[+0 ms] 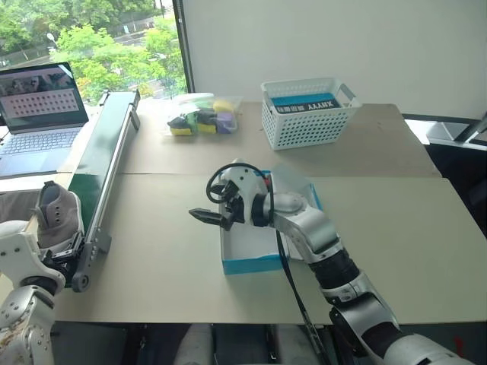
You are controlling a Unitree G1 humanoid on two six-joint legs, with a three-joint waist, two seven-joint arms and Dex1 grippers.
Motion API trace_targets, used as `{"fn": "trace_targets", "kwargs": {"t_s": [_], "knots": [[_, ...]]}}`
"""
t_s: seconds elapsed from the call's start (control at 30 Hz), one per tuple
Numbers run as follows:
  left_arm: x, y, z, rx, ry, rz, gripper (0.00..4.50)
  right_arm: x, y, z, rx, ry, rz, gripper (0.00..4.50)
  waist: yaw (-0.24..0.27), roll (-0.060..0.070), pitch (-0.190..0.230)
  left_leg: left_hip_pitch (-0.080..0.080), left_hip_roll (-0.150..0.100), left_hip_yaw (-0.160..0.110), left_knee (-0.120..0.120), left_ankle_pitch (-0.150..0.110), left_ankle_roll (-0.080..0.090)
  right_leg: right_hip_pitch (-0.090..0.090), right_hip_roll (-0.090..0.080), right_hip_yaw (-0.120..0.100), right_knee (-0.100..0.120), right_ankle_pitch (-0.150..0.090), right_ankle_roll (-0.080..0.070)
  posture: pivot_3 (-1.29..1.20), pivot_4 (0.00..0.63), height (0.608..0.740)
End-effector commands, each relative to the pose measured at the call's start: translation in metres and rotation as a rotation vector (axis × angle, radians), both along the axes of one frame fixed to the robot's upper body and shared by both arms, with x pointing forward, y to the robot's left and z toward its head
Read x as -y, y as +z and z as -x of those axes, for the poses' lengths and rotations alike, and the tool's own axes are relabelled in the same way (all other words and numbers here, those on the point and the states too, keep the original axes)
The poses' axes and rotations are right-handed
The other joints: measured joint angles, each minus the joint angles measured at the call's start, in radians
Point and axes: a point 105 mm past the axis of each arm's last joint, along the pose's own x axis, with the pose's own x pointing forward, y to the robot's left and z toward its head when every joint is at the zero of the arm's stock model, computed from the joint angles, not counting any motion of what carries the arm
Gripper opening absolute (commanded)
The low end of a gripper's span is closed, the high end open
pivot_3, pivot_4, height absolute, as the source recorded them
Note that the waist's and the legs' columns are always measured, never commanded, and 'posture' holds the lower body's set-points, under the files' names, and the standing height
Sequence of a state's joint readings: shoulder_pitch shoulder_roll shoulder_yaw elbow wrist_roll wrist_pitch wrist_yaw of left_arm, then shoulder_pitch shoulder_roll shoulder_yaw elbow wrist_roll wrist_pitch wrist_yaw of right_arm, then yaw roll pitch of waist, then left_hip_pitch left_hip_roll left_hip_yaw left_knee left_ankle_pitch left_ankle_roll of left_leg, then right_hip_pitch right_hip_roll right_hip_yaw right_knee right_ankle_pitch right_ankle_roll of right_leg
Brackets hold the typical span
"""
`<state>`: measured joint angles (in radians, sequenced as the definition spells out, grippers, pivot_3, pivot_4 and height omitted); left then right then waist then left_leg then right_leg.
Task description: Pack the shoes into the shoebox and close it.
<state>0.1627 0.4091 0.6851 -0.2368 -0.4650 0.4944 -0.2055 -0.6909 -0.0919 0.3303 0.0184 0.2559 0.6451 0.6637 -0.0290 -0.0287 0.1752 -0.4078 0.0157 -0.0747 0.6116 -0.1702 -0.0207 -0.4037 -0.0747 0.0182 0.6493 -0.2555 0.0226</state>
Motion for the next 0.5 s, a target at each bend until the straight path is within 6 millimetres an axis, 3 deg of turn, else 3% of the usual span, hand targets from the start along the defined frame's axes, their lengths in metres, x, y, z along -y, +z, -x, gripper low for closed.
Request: {"fn": "trace_targets", "kwargs": {"t_s": [0.03, 0.3, 0.43, 0.5], "knots": [[0.0047, 0.0099, -0.0043, 0.037, -0.024, 0.007, 3.48, -0.0010, 0.0254, 0.0005, 0.038, 0.003, -0.074, 4.50, 0.006, 0.000, 0.000, 0.000, 0.000, 0.000, 0.000, 0.000, 0.000, 0.000, 0.000, 0.000, 0.000, 0.000, 0.000, 0.00, 0.150, 0.734], [0.0017, 0.0122, -0.0032, 0.036, -0.020, 0.012, 1.14, 0.0004, 0.0290, -0.0021, 0.030, -0.011, -0.091, 4.50, 0.015, 0.000, 0.000, 0.000, 0.000, 0.000, -0.001, 0.000, -0.001, 0.000, 0.000, 0.000, 0.000, 0.000, 0.000, 0.00, 0.150, 0.734], [0.0009, 0.0120, -0.0026, 0.031, -0.015, 0.012, 0.21, 0.0009, 0.0291, -0.0028, 0.028, -0.017, -0.095, 4.50, 0.016, 0.000, 0.000, 0.000, 0.000, 0.000, 0.000, 0.001, -0.001, 0.000, 0.000, 0.000, 0.000, 0.000, 0.000, 0.00, 0.150, 0.734], [0.0003, 0.0121, -0.0025, 0.029, -0.011, 0.009, 0.07, 0.0011, 0.0288, -0.0033, 0.028, -0.019, -0.093, 4.50, 0.016, 0.000, 0.000, 0.000, 0.000, 0.000, -0.001, 0.001, -0.001, 0.000, 0.000, 0.000, 0.000, 0.000, 0.000, 0.00, 0.150, 0.734]]}}
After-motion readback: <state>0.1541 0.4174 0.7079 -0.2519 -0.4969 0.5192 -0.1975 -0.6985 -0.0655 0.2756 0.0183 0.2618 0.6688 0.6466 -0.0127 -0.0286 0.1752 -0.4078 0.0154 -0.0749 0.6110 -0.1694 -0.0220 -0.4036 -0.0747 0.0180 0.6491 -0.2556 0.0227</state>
